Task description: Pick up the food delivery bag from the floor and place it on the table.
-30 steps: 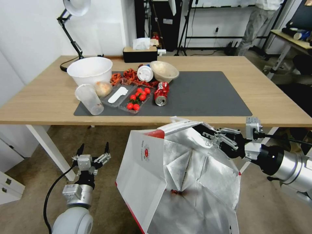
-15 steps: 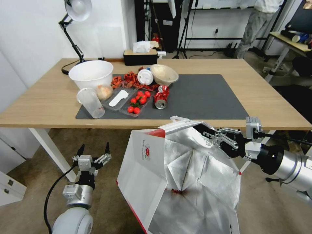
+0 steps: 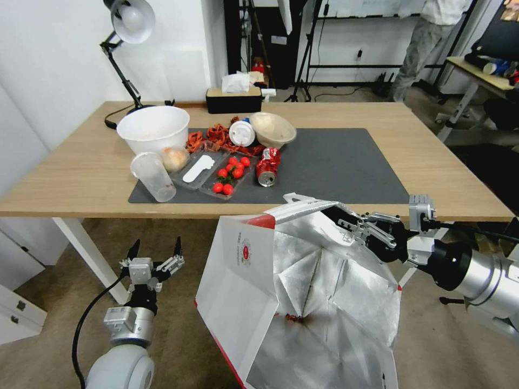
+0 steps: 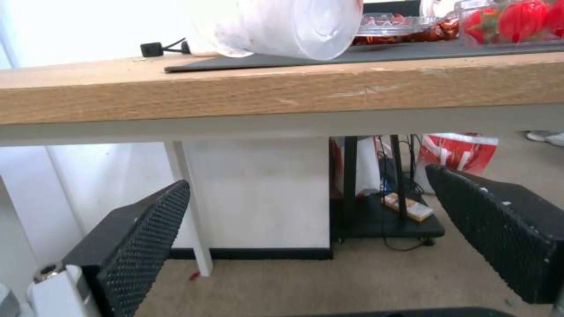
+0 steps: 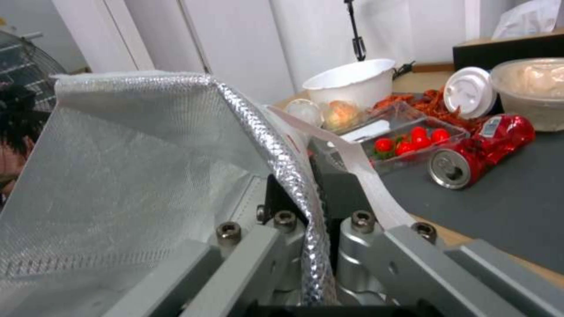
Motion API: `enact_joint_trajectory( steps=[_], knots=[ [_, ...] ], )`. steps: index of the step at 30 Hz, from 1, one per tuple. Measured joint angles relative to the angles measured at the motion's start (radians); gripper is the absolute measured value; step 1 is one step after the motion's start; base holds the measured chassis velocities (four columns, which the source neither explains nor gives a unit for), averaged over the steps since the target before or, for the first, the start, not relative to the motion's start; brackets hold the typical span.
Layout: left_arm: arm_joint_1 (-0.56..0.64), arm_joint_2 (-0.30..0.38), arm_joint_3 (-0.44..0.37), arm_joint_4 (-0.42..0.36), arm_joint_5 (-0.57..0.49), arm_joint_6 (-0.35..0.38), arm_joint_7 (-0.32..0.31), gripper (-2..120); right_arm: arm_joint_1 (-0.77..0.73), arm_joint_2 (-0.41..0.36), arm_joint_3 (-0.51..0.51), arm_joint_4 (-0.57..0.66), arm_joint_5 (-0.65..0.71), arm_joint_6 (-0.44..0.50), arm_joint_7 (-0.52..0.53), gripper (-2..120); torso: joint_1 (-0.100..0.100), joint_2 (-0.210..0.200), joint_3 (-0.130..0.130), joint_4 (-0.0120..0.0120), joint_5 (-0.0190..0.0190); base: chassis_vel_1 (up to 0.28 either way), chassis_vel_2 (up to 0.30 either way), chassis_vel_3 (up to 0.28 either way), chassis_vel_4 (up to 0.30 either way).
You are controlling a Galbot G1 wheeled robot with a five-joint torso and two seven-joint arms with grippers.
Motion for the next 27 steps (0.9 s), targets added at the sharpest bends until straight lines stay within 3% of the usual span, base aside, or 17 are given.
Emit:
enact_joint_trajectory(
  steps=[27],
  knots=[
    [0.003,-0.007,0.001,0.006,0.006,-0.004,0.002,100,0.002,0.007,-0.015,-0.001,-0.024,0.003,-0.005,0,0.056,0.131,0.075,0.0,0.0,0.0,0.0,0.0,0.0]
  ],
)
